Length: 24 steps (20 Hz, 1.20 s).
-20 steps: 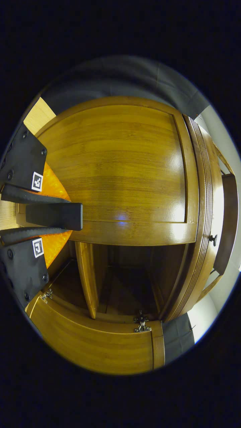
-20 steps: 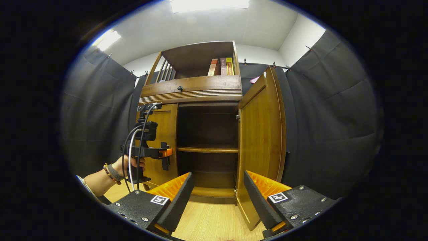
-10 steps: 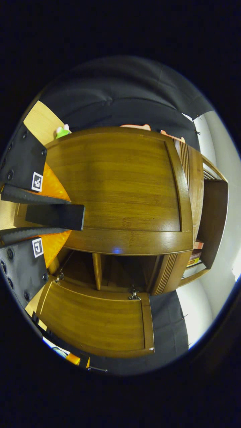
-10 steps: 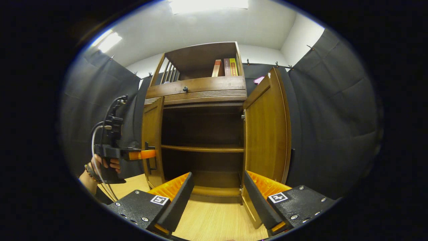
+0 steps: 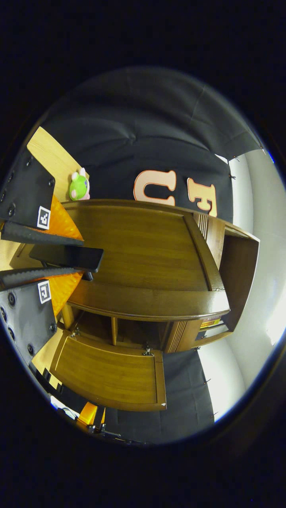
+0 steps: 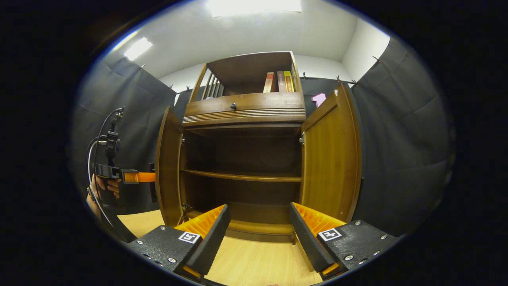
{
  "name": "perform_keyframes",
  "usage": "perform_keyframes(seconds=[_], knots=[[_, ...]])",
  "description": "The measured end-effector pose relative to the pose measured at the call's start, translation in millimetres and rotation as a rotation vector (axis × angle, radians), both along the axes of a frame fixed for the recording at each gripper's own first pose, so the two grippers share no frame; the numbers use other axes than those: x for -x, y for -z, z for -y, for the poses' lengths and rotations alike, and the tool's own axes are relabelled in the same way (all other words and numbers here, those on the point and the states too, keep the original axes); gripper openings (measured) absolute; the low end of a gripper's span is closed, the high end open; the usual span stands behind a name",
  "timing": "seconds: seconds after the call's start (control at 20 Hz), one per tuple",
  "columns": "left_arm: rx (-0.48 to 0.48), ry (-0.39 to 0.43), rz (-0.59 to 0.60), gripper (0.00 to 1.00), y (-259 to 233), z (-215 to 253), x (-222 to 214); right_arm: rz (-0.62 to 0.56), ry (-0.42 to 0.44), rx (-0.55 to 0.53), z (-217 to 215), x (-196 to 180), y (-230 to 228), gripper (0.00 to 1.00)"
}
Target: Open the right door of the double-door shoe cabinet with the right hand, and open the left door with the left hand.
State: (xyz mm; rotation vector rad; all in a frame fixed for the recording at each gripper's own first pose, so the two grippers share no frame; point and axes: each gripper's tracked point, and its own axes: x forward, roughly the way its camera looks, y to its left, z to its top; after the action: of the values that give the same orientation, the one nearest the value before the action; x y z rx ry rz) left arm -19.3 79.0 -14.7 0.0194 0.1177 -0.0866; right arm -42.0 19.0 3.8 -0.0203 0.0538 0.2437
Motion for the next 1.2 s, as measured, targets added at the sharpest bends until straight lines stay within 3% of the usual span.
perform_keyframes(seconds=[0.15, 0.4, 0.45, 0.5, 0.6, 0.65, 0.7, 0.75, 0.85, 0.9, 1.05, 1.1, 1.15, 1.2], knots=[[-0.021, -0.037, 0.023, 0.28, -6.6, -21.0, 10.2, -0.011, -0.007, 0.003, -6.0, -2.7, 3.1, 0.92], [-0.134, -0.176, 0.082, 0.22, -20.1, -80.7, 19.6, -0.023, 0.001, 0.011, -13.4, -9.9, 8.7, 0.92], [-0.137, -0.186, 0.080, 0.16, -19.3, -89.4, 21.1, -0.017, -0.003, 0.016, -16.9, -12.2, 9.0, 0.92], [-0.123, -0.155, 0.079, 0.10, -19.3, -87.7, 19.5, -0.013, -0.002, 0.018, -19.3, -13.0, 9.0, 0.95], [-0.140, -0.122, 0.076, 0.07, -20.4, -87.1, 22.4, -0.012, -0.004, 0.022, -25.6, -17.3, 9.8, 1.00], [-0.164, -0.103, 0.075, 0.05, -21.1, -90.2, 22.3, -0.012, -0.009, 0.020, -28.8, -18.5, 10.2, 0.92], [-0.171, -0.080, 0.079, 0.02, -22.4, -94.5, 22.0, -0.014, -0.011, 0.020, -31.8, -19.9, 10.7, 0.92], [-0.161, -0.058, 0.078, 0.10, -21.1, -102.3, 23.9, -0.017, -0.011, 0.023, -34.2, -22.0, 12.4, 1.00], [-0.144, -0.021, 0.077, 0.10, -24.9, -124.6, 22.4, -0.028, 0.000, 0.028, -35.6, -25.3, 14.9, 1.00], [-0.142, 0.003, 0.080, 0.10, -27.5, -130.0, 21.0, -0.034, 0.010, 0.026, -35.9, -27.7, 15.7, 0.93], [-0.124, 0.062, 0.105, 0.13, -32.0, -145.8, 17.3, -0.031, 0.037, 0.014, -32.3, -29.8, 12.6, 0.93], [-0.120, 0.096, 0.118, 0.17, -32.2, -146.1, 16.2, -0.024, 0.046, 0.013, -31.6, -30.2, 10.7, 0.83], [-0.126, 0.126, 0.116, 0.13, -31.7, -145.1, 18.0, -0.016, 0.058, 0.013, -29.6, -31.3, 8.5, 0.83], [-0.131, 0.143, 0.123, 0.20, -32.3, -142.8, 20.6, -0.010, 0.070, 0.013, -27.4, -31.8, 7.0, 0.92]])
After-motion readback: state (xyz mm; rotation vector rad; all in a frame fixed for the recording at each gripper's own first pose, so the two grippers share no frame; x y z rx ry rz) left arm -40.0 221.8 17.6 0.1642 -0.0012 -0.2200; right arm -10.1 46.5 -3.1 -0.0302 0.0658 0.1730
